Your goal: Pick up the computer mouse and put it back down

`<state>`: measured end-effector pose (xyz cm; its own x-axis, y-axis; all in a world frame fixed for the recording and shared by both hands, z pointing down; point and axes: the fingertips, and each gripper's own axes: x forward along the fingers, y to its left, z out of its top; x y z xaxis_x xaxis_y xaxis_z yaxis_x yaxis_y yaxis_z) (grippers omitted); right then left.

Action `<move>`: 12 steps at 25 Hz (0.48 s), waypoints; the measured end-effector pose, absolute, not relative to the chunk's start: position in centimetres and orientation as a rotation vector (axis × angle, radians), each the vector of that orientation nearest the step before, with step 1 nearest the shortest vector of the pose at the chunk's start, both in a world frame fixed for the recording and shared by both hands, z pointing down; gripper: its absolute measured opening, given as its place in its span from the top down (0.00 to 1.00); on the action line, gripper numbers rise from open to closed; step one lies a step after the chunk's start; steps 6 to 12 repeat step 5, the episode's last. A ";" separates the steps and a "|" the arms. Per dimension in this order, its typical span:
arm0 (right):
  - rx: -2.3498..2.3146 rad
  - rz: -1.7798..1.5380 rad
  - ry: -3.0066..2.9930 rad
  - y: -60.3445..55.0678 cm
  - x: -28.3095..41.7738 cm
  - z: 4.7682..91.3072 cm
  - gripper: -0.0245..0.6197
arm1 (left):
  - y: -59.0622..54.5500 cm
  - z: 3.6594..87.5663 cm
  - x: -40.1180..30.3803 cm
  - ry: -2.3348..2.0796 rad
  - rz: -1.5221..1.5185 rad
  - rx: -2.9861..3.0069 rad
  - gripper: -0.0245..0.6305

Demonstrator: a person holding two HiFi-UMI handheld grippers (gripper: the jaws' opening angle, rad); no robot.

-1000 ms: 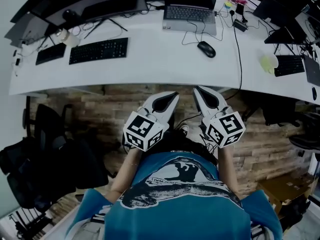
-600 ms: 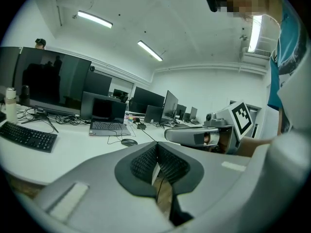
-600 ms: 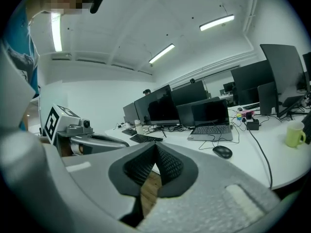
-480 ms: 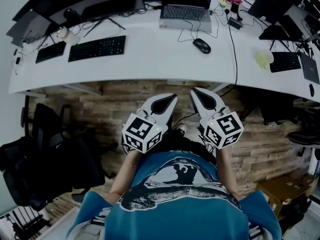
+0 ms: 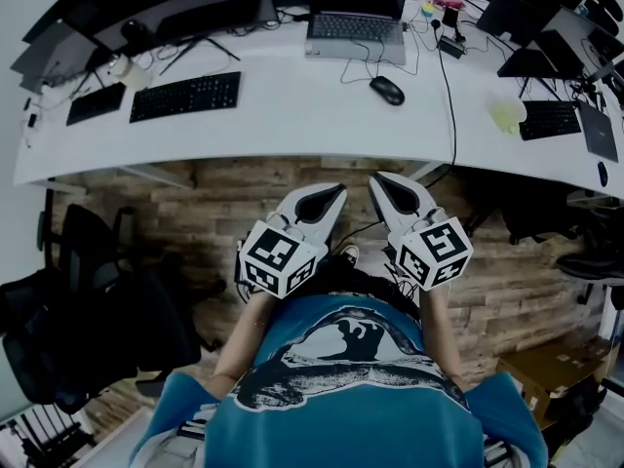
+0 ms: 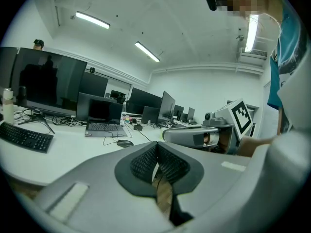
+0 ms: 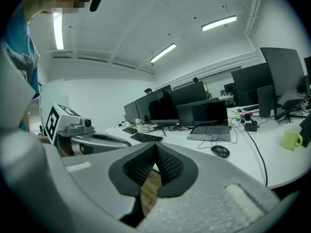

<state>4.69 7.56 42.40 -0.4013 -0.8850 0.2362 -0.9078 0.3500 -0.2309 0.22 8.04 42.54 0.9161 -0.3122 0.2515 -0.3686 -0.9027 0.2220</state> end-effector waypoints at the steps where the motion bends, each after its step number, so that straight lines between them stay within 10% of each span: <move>1: 1.677 0.503 -2.522 7.5 4.7 42.4 0.96 | 8.0 42.5 0.2 -0.508 0.305 2.812 0.94; 12: 1.676 0.500 -2.516 7.4 4.7 42.6 0.96 | 7.9 42.7 0.3 -0.507 0.304 2.813 0.94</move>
